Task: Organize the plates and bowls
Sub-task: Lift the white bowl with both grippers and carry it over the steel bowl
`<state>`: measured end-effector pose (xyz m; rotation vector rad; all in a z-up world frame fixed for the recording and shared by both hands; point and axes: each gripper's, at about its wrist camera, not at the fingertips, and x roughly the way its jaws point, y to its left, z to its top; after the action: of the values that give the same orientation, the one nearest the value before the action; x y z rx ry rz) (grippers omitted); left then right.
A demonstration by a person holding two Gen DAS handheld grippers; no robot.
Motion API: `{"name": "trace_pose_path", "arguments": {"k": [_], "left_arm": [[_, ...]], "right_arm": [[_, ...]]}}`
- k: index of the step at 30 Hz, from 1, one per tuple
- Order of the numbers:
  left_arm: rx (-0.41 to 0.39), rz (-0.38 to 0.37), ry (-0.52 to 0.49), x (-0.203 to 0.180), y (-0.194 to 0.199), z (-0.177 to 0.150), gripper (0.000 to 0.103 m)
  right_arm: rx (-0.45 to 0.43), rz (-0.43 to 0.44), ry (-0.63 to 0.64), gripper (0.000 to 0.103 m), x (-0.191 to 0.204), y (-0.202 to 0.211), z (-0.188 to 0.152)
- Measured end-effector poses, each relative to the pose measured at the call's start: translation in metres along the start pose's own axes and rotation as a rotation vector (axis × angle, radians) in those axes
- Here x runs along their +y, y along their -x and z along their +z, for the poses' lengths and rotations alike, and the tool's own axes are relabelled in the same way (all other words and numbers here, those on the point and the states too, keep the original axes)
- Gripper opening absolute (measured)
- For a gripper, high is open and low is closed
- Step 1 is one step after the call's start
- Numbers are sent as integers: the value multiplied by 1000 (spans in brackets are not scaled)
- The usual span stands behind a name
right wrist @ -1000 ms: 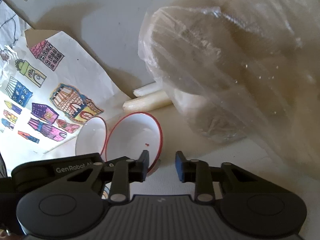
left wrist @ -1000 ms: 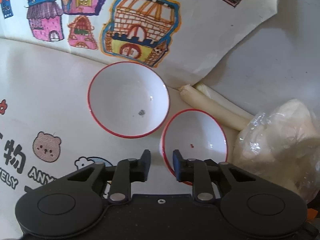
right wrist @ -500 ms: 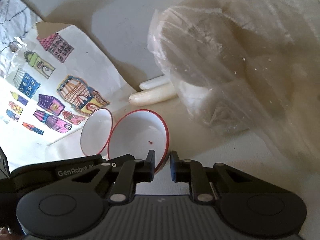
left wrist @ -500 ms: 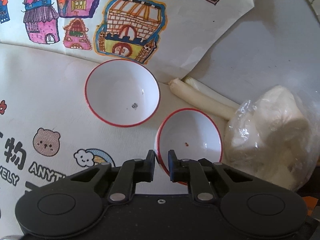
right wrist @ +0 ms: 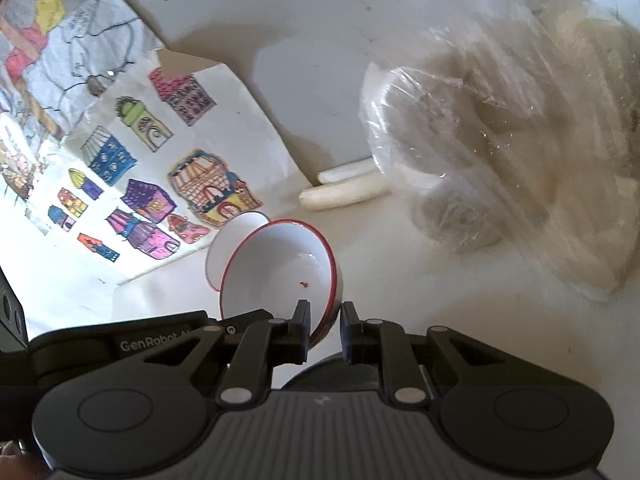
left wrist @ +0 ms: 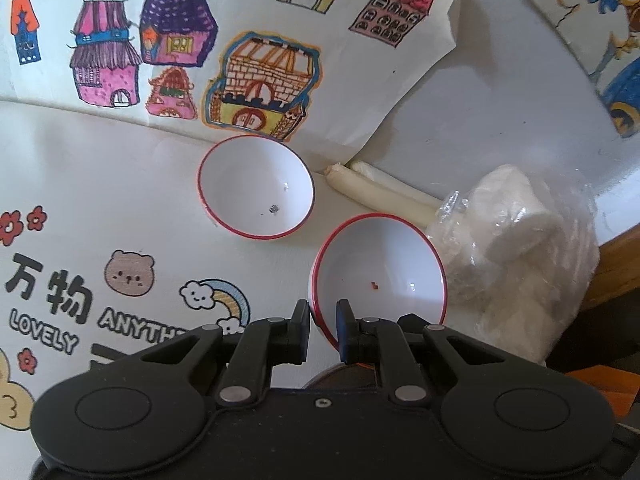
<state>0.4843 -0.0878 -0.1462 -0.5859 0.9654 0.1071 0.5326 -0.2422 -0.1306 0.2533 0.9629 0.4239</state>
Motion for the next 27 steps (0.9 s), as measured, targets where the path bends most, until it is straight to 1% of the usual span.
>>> {"name": "trace_pose_path", "arguments": {"k": [13,22,27], "left_arm": [[-2,-32,-54,28,45,-14,14],[-19,-26,-73,60,85,-31,14],[-7,-13,-77,79,103,-49,14]], "right_arm": [[-35,-6,14,17,37,24,-37],[-15,12,44,17,73,36,-74],[11,19,65,17,90,41,-95]]}}
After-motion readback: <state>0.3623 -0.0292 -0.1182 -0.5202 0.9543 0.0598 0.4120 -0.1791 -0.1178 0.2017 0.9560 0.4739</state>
